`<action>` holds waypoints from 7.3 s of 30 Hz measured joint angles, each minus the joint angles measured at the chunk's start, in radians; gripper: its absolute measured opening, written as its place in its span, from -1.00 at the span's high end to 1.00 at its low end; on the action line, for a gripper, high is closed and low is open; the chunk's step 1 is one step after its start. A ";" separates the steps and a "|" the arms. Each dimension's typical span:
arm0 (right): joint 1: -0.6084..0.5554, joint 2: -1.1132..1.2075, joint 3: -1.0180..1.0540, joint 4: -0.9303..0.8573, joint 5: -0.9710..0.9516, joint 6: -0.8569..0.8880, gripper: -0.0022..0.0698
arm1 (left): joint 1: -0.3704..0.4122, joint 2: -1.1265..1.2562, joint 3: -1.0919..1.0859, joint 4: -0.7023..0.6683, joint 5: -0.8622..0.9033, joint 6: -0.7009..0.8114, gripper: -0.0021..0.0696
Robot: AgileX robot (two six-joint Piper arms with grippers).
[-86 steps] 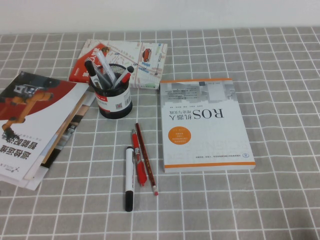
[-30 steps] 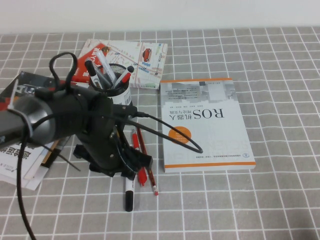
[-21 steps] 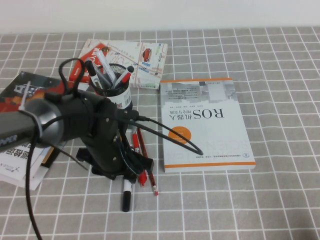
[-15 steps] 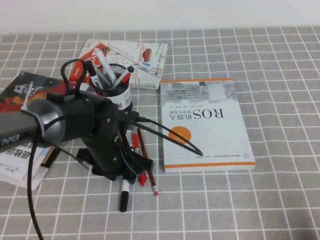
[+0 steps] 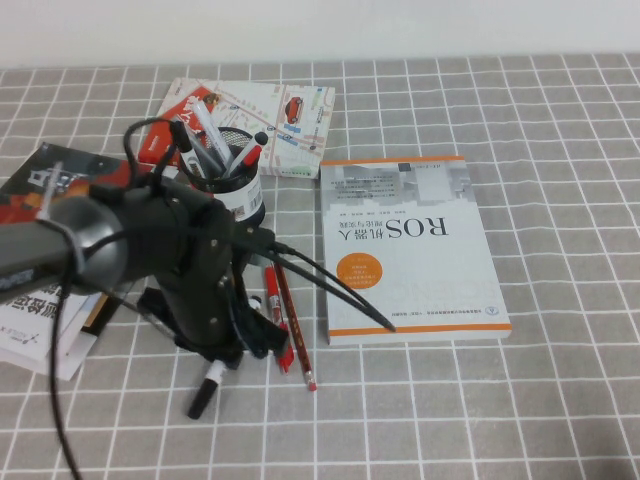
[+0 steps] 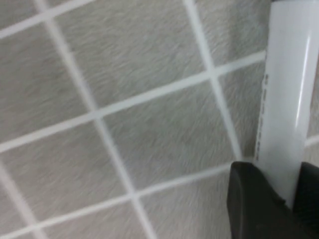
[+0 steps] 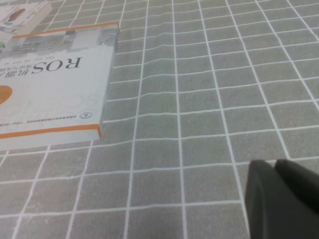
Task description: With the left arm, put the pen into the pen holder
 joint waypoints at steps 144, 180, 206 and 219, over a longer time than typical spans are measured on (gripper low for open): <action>0.000 0.000 0.000 0.000 0.000 0.000 0.98 | 0.178 -1.325 1.053 0.121 -1.056 -0.140 0.94; 0.000 0.000 0.000 0.000 0.000 0.000 0.98 | 0.468 -1.840 1.176 -0.120 -0.466 0.139 0.94; 0.000 0.000 0.000 0.000 0.000 0.000 0.98 | 0.468 -1.840 1.176 -0.112 -0.460 0.140 0.94; 0.000 0.000 0.000 0.000 0.000 0.000 0.98 | 0.468 -1.840 1.176 -0.112 -0.460 0.140 0.94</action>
